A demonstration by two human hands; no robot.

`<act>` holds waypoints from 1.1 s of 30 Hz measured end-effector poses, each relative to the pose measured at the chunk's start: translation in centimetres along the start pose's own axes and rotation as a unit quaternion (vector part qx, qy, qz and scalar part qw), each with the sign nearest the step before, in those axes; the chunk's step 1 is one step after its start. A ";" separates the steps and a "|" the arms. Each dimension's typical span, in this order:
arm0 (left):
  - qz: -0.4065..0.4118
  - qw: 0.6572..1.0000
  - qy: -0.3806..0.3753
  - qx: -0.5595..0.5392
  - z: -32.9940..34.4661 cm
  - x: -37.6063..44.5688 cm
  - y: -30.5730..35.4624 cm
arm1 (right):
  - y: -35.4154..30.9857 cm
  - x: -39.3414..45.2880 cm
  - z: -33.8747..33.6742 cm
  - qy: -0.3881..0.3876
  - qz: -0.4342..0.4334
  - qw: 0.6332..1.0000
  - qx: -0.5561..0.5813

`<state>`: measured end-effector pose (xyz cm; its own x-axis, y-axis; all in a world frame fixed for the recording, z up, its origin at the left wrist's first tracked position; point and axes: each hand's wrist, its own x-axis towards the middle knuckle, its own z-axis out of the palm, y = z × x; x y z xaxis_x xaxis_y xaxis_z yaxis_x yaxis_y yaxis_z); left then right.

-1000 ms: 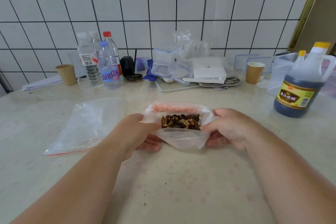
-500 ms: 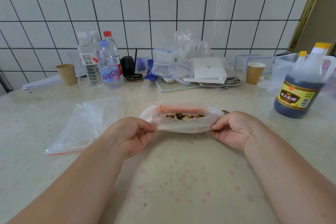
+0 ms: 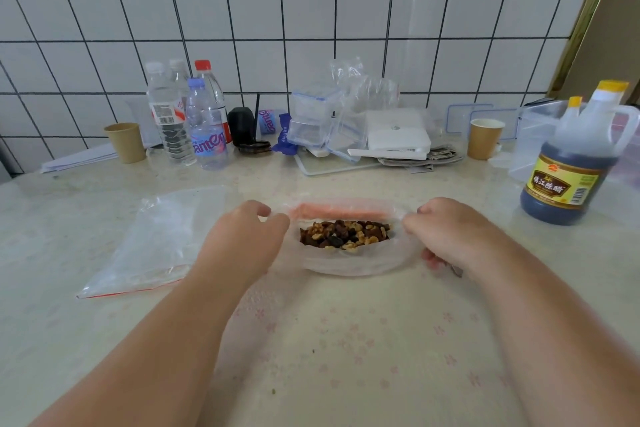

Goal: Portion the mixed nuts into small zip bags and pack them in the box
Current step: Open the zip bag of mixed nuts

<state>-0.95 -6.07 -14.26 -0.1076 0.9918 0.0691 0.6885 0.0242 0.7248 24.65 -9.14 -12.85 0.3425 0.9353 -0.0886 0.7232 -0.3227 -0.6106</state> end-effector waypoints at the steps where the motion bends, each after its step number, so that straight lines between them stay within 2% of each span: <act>1: 0.018 1.000 0.009 0.016 0.1 0.0 0.0 | -0.1 0.0 0.1 0.025 -0.007 0.999 -0.023; 4: 0.046 0.998 -0.004 0.038 0.6 0.2 -0.3 | -0.1 0.2 0.8 0.070 -0.026 0.995 -0.063; 10: 0.032 0.995 -0.069 0.061 1.6 0.1 -0.3 | 0.4 0.8 1.4 0.027 -0.023 0.999 0.003; 16: 0.052 0.992 -0.088 0.070 1.6 0.5 -0.4 | 0.0 2.0 2.9 0.126 -0.003 0.991 -0.053; 20: 0.063 0.992 -0.090 0.068 2.1 0.4 -0.4 | -0.4 3.4 3.1 0.132 0.044 0.990 -0.034; 24: 0.060 0.994 -0.069 0.062 1.8 0.4 -0.4 | 0.0 3.0 2.9 0.117 0.013 0.992 -0.045; 26: 0.035 0.998 -0.032 0.037 1.3 0.4 -0.3 | 0.1 2.2 2.3 0.095 -0.004 0.993 -0.066; 29: 0.001 0.999 -0.030 0.014 0.6 0.4 -0.4 | 0.1 0.9 1.4 0.053 0.000 0.992 -0.111; 31: -0.010 0.999 -0.036 0.012 0.6 0.2 -0.2 | -0.1 0.3 1.4 0.007 0.002 0.996 -0.084; 33: -0.010 0.999 -0.039 -0.018 0.9 0.1 -0.2 | -0.5 0.1 1.8 -0.004 -0.002 0.998 -0.058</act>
<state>-0.45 -5.89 -14.99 -0.0645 0.9979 0.0015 0.6607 0.0416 0.7495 23.26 -8.59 -13.96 0.3351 0.9376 -0.0925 0.7895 -0.3330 -0.5155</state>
